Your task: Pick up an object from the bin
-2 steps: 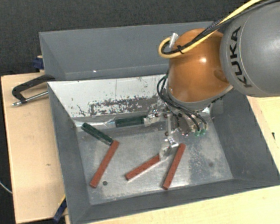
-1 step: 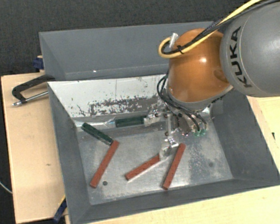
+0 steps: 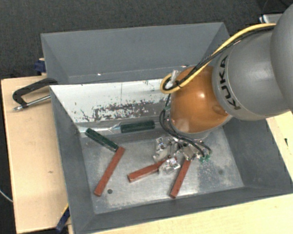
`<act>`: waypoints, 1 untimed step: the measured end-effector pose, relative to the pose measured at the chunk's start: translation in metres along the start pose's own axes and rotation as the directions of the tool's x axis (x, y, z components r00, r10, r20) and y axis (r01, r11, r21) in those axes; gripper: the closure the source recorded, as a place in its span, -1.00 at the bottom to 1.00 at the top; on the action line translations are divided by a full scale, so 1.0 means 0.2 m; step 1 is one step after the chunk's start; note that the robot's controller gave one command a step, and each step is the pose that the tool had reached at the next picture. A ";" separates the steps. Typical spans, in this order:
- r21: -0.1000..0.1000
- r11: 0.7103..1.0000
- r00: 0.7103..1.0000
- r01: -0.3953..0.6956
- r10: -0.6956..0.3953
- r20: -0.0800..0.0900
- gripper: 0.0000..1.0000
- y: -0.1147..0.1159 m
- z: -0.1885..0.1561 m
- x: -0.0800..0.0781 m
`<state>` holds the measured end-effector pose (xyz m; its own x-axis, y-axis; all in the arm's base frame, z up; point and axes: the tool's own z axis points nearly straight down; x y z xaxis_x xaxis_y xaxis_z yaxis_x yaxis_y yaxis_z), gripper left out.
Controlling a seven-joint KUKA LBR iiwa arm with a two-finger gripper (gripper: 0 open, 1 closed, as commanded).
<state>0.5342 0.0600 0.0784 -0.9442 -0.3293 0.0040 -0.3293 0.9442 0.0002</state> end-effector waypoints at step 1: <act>0.000 1.000 1.000 0.000 0.000 0.001 1.00 0.00 0.00 0.00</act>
Offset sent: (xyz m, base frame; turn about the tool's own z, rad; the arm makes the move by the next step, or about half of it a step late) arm -0.0077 -0.0078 0.1818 -0.0015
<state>0.5344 0.0600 0.0784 -0.9443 -0.3292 0.0035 -0.3292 0.9443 0.0003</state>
